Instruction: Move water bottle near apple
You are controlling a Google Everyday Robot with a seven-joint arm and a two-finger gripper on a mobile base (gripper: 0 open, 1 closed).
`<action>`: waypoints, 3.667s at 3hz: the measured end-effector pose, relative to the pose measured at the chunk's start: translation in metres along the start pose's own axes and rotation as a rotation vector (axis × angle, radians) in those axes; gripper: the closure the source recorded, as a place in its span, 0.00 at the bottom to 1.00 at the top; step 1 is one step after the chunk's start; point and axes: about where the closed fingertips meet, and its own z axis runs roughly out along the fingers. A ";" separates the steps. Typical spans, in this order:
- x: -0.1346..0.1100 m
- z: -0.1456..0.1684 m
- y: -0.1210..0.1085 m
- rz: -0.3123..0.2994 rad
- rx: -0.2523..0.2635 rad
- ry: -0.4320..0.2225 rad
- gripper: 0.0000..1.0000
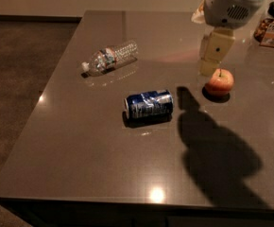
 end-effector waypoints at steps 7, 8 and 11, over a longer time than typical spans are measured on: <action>-0.155 0.185 -0.115 -0.540 -0.126 0.182 0.00; -0.159 0.193 -0.116 -0.573 -0.146 0.177 0.00; -0.170 0.203 -0.117 -0.563 -0.182 0.155 0.72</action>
Offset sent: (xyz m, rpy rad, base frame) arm 0.1449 0.1043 -0.0485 -0.0979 0.0098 0.2064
